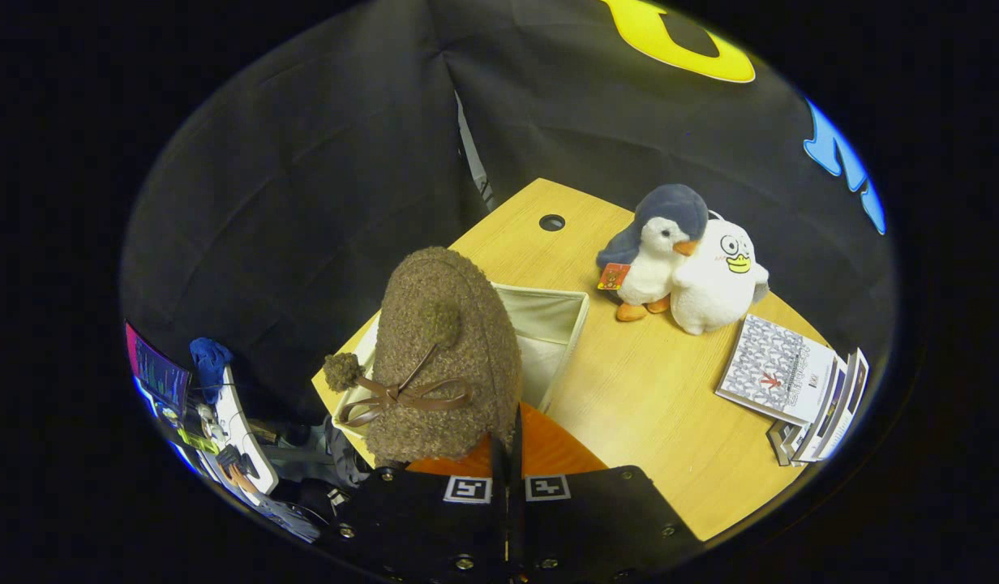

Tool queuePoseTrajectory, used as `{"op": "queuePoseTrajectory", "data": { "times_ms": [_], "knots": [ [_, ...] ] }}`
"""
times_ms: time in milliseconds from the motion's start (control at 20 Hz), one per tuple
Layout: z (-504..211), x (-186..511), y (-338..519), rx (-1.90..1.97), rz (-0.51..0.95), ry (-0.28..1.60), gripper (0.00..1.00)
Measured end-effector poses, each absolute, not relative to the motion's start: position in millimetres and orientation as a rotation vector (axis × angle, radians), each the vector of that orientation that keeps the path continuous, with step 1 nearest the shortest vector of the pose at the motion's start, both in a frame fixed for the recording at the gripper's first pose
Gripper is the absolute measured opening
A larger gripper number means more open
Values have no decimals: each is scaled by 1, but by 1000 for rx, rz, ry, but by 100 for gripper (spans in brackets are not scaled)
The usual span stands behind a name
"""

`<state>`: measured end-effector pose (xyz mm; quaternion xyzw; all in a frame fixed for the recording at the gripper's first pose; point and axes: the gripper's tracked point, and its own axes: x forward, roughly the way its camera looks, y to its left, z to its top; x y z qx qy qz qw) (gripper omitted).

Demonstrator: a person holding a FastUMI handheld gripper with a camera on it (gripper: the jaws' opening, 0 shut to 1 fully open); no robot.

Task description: Open the storage box then place both shoes into the box .Put the left shoe in first, then the right shoe, with the right side of both shoes facing outward in a uniform manner.

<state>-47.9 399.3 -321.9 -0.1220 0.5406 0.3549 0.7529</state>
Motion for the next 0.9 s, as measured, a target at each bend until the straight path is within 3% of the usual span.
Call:
{"op": "queuePoseTrajectory", "data": {
  "times_ms": [900],
  "knots": [
    [-399,-25,459,-468,736,1237,1]
  ]
}}
